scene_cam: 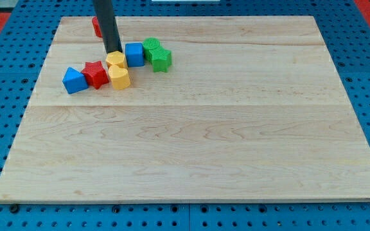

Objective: Separate the yellow blocks

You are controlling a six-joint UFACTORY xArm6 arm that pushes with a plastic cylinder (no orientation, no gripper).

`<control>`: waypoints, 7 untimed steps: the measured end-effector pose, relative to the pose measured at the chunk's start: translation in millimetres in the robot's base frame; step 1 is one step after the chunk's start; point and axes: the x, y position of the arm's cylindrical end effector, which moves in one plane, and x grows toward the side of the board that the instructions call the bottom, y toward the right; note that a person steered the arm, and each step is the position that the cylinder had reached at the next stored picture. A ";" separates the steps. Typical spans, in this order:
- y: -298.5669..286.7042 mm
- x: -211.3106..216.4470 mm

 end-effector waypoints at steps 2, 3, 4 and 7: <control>-23.5 26.3; 25.1 32.0; 84.1 37.2; 4.2 69.8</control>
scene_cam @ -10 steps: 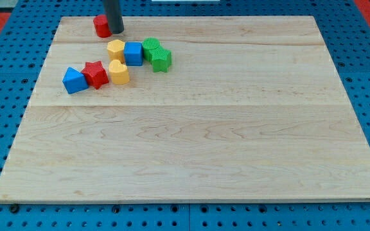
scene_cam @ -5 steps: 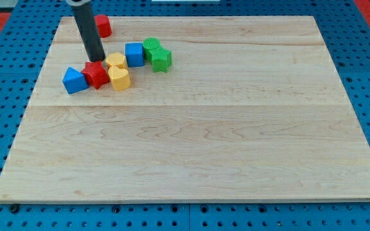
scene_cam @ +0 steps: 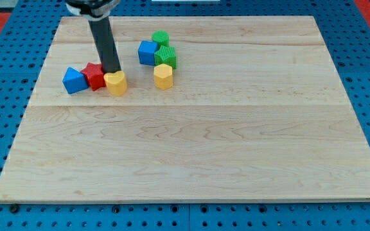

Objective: Separate the yellow blocks

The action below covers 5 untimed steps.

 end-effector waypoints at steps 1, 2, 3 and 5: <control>4.0 32.4; 77.8 49.7; 5.8 49.8; 3.4 88.8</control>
